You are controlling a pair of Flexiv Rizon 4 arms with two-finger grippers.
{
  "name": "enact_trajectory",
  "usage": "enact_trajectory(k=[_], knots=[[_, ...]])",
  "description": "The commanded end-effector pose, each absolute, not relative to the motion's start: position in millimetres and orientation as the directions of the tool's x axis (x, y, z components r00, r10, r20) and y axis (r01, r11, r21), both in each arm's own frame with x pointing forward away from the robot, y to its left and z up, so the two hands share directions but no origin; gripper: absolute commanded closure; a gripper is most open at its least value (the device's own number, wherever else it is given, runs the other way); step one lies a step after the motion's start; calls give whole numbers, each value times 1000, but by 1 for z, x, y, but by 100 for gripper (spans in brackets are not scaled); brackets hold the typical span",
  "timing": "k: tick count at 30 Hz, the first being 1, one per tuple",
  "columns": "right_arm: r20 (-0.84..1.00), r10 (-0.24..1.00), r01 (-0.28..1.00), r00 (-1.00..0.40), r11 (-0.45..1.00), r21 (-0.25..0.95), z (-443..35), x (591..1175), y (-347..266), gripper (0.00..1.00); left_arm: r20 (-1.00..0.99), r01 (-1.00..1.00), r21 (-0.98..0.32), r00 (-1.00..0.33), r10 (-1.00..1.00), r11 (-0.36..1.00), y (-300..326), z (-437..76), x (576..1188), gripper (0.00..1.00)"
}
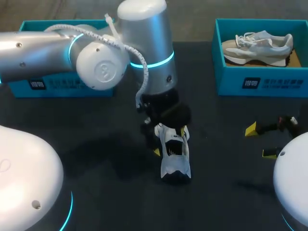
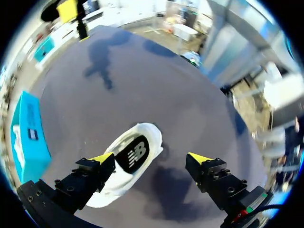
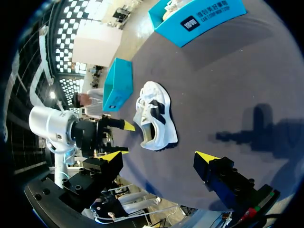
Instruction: Take the shoe out of the shoebox, open the shoe tongue, remove and reinsert the insole, then place the shoe into the shoebox
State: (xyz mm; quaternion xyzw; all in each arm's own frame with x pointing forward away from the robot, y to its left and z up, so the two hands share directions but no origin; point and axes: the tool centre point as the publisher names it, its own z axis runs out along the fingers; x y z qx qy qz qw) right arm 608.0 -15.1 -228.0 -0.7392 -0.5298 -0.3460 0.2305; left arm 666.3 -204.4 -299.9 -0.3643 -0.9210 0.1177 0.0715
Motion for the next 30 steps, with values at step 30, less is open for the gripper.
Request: enact_trajectory(k=[30], knots=[[754,626,939,201,-341,33,-224,599,-16,0,194,94,-93,-975,110,991,-236,-351,641,0]])
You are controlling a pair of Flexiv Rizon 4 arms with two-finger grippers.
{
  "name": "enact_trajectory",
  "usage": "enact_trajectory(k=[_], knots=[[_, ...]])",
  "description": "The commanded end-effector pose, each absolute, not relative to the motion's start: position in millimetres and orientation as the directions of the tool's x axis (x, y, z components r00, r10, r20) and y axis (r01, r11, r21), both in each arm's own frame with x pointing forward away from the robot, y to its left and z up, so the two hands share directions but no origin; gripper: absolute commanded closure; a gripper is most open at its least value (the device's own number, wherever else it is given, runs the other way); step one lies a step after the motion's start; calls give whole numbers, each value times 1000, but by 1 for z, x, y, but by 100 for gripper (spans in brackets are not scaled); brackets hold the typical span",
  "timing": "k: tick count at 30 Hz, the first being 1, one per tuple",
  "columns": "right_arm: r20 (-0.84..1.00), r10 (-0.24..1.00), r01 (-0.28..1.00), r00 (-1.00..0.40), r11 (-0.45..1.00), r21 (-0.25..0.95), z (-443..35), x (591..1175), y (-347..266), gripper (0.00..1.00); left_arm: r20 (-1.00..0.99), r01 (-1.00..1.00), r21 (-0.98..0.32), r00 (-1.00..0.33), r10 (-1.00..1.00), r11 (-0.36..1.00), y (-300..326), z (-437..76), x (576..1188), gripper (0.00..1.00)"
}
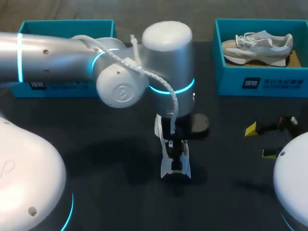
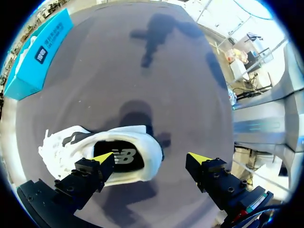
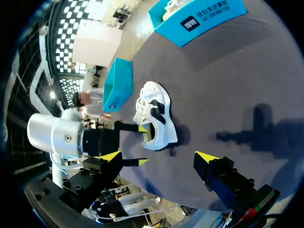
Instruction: Take the shoe out of the shoebox, open the shoe tongue, remove and reinsert the insole, then place the shoe into the shoebox
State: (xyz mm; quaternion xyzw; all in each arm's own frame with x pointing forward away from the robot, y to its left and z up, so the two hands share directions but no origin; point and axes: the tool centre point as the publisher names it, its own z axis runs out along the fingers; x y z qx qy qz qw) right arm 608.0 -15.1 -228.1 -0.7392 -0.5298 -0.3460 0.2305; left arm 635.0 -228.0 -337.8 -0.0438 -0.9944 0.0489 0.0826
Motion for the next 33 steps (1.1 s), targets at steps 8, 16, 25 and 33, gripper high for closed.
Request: enact_trajectory(k=[8,16,25,33], knots=[[754,626,939,201,-341,33,-224,599,-16,0,228,87,-63,-969,100,994,-236,-366,644,0],[754,626,939,201,-341,33,-224,599,-16,0,226,103,-45,-968,110,994,-237,-381,636,2],[754,626,939,201,-341,33,-224,599,-16,0,165,63,-46,-984,70,997,-234,-390,626,21],[754,626,939,201,-341,33,-224,599,-16,0,154,44,-44,-987,50,998,-232,-396,628,56]])
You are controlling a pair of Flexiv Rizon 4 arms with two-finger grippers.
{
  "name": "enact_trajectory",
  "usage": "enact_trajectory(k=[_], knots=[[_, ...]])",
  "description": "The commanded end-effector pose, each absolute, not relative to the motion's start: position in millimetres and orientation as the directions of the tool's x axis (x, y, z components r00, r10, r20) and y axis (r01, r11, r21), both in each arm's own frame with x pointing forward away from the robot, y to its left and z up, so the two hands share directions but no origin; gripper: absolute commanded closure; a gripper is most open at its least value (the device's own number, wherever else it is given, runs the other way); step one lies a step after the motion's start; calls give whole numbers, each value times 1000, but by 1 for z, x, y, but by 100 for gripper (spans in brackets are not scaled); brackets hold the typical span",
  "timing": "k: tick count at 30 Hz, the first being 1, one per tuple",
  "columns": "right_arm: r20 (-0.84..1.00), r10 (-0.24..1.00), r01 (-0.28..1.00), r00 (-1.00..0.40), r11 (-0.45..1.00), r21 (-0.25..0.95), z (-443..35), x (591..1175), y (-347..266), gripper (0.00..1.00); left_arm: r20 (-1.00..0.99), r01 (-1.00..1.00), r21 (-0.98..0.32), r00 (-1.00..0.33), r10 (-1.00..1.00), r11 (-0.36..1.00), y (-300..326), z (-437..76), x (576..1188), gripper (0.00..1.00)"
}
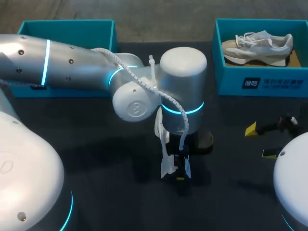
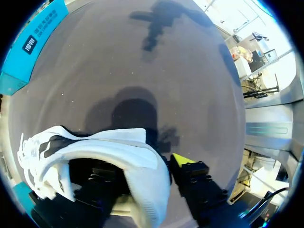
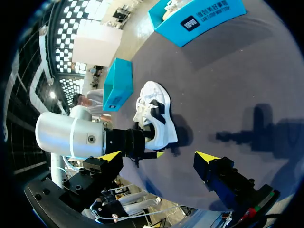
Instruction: Take the shoe out of the shoebox, open the shoe tongue, remove and reinsert the insole, then place the shoe into the shoebox
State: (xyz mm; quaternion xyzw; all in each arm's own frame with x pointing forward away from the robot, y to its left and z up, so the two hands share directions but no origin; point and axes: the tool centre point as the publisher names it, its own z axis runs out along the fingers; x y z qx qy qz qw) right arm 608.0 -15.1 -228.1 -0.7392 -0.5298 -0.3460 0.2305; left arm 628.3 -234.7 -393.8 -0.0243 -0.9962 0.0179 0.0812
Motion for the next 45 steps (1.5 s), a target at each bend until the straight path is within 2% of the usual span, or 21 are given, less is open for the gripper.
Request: enact_trajectory(k=[1,12,19,21,22,23,34,45], knots=[[754,626,939,201,-341,33,-224,599,-16,0,145,41,-40,-988,46,998,-232,-397,627,55],[754,626,939,201,-341,33,-224,599,-16,0,113,7,-30,-994,10,1000,-223,-395,626,50],[754,626,939,201,-341,33,-224,599,-16,0,103,5,-24,-995,7,1000,-223,-399,625,60],[754,626,939,201,-341,33,-224,599,-16,0,105,3,-18,-994,5,1000,-223,-401,625,65],[754,626,939,201,-341,33,-224,599,-16,0,109,2,-16,-994,4,1000,-224,-403,627,76],[754,626,939,201,-341,33,-224,599,-16,0,113,-3,-15,-994,-1,1000,-224,-405,628,100],[754,626,939,201,-341,33,-224,599,-16,0,95,3,-28,-995,6,1000,-216,-392,634,100],[754,626,939,201,-341,33,-224,599,-16,0,82,15,-48,-996,19,999,-210,-345,649,100]])
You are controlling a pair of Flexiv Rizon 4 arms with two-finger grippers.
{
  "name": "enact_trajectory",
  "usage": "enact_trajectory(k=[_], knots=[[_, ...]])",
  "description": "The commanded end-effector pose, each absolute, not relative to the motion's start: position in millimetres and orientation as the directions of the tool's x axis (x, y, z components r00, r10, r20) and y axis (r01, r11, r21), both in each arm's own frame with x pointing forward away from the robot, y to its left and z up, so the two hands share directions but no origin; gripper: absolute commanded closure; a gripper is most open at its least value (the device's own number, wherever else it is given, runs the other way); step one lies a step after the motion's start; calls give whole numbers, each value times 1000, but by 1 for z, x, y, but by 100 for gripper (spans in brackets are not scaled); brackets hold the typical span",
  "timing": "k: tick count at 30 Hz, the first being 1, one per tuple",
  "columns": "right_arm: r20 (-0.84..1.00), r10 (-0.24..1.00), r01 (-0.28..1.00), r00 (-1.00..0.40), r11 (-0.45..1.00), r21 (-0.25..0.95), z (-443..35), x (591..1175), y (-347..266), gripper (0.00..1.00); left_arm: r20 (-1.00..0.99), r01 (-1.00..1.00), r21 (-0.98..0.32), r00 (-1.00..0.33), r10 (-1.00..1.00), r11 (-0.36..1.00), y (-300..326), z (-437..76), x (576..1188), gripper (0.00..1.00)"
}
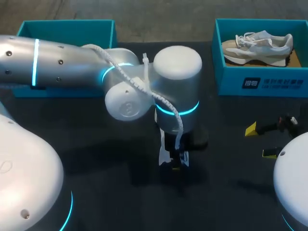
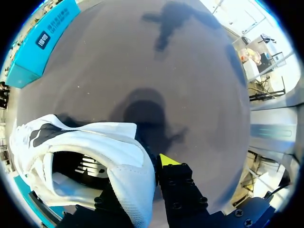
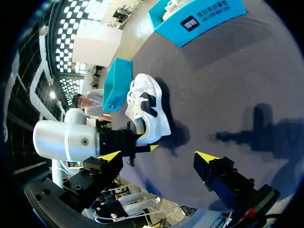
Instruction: Take the shoe out of the shoebox, open the shoe tongue, remove and reinsert the insole, then place the shoe into the shoebox
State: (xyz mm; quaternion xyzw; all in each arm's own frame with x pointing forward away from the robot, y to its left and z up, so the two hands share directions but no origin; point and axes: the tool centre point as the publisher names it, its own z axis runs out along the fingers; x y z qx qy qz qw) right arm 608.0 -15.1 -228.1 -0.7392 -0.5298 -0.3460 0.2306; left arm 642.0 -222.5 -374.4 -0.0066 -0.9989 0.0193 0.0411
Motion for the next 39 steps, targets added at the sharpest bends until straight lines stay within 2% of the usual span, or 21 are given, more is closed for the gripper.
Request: enact_trajectory(k=[1,25,30,39], knots=[[754,626,939,201,-341,33,-224,599,-16,0,90,24,-47,-996,28,999,-209,-340,652,100],[754,626,939,201,-341,33,-224,599,-16,0,118,-16,-73,-993,-7,997,-155,-211,743,100],[754,626,939,201,-341,33,-224,599,-16,0,112,-11,-17,-994,-9,1000,-162,-165,760,100],[754,626,939,201,-341,33,-224,599,-16,0,112,-11,-17,-994,-9,1000,-162,-165,760,100]])
